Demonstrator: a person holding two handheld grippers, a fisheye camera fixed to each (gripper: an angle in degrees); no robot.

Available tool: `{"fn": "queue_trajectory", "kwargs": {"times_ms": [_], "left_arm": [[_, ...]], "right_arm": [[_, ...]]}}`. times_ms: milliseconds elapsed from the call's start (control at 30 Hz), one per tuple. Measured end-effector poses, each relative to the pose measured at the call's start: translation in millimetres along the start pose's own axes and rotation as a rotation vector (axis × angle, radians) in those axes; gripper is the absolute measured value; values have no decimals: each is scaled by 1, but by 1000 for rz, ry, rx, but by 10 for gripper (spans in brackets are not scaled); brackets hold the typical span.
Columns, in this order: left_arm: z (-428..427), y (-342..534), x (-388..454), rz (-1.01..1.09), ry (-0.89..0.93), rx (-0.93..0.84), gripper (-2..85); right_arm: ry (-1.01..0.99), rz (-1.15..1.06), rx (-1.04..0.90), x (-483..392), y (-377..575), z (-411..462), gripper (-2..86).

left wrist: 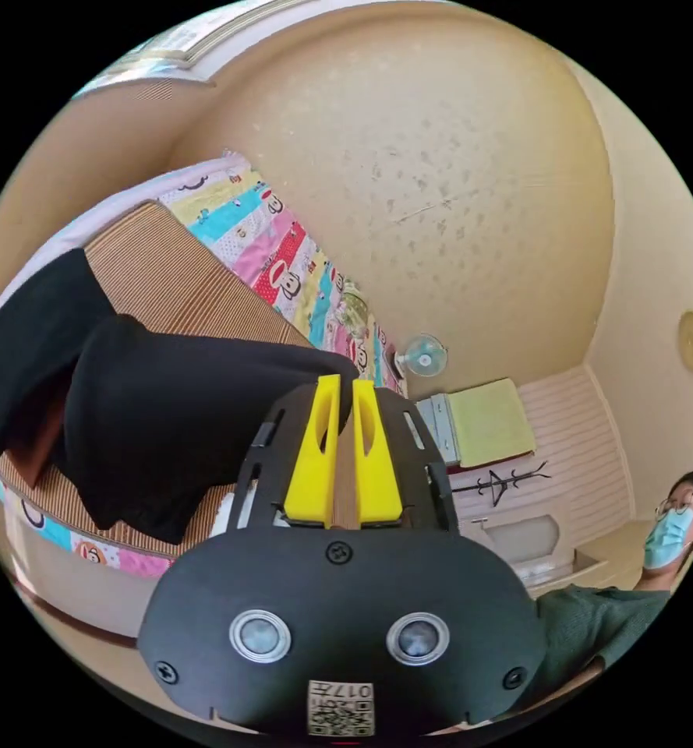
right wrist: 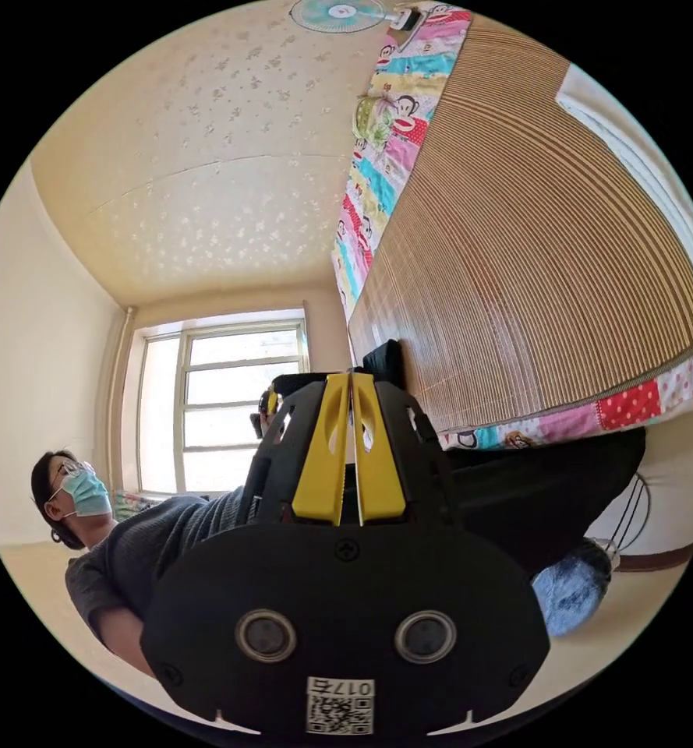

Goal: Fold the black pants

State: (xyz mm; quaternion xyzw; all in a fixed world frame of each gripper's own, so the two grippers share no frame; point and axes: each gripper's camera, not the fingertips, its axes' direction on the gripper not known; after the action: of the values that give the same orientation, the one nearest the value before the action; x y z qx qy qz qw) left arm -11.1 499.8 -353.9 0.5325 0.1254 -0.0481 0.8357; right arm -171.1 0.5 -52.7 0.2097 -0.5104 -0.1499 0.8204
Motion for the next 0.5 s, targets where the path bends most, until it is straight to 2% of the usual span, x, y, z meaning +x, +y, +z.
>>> {"fn": "queue_trajectory", "kwargs": {"times_ms": [67,200,300,400,500], "left_arm": [[-13,19,49,89,9,23,15],[-57,81,126,218,287,168,-1],[-87,127,175,320,419,271,-5],[-95,175,225,441,579,305,-6],[-87,217,274,537,797,293,-6]], "right_arm": [[8,-95,-73,-15,-26,0,6],[25,-244,-214,-39,-56,15,11],[-24,-288,-336,-46,-76,43,22],[-178,-219,-431,-37,-99,77,65],[-417,-124,-495,-23,-123,115,172]]}}
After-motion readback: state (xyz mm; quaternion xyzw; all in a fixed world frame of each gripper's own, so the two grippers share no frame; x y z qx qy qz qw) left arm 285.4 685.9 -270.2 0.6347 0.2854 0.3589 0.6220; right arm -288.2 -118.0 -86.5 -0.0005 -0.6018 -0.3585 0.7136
